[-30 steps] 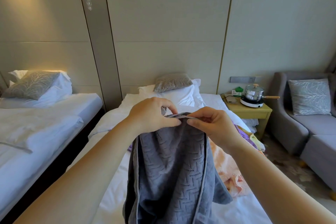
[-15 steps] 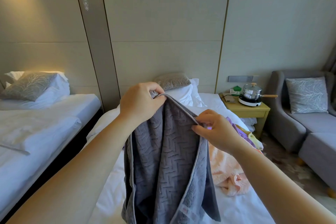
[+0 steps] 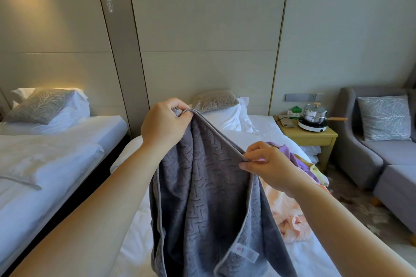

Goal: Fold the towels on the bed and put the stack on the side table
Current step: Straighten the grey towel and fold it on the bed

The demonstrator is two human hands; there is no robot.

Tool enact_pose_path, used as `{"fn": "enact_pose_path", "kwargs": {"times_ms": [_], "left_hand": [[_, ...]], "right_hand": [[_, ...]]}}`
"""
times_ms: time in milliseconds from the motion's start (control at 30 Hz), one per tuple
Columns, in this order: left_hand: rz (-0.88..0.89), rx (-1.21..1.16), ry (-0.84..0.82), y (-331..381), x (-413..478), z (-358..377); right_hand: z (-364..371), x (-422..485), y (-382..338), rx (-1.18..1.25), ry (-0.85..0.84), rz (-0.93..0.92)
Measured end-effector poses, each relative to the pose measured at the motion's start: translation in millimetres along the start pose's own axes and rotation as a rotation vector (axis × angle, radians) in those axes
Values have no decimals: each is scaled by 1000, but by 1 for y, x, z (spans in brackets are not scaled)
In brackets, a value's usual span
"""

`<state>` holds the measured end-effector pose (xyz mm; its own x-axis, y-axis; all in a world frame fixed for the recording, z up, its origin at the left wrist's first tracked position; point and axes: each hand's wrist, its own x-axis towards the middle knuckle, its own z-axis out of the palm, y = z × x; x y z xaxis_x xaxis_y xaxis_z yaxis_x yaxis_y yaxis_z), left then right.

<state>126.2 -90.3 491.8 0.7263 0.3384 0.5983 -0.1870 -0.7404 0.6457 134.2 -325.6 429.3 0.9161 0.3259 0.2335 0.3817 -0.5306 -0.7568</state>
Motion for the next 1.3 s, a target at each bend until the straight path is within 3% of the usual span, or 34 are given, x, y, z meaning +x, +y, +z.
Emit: {"fn": "enact_pose_path", "kwargs": {"times_ms": [133,300,367,500,600,967,1300], "left_hand": [[-29,100,-28,-5,1,0],[36,360,-448,-11,-7,7],[78,311,-692,-7,-15,16],[222,115,-1025,1,-28,34],[232,-43,-1174,5,-31,38],[232,-179,-709,1,-31,52],[157,-183,-414,2,-11,27]], "right_hand": [[-3,0,-10,216,162,-66],[-3,0,-18,224,103,-125],[-1,0,-20,209,40,-145],[-2,1,-22,211,6,-181],[-5,1,-22,202,-7,-203],[-2,-2,0,84,64,-144],[21,0,16,119,43,-85]]}}
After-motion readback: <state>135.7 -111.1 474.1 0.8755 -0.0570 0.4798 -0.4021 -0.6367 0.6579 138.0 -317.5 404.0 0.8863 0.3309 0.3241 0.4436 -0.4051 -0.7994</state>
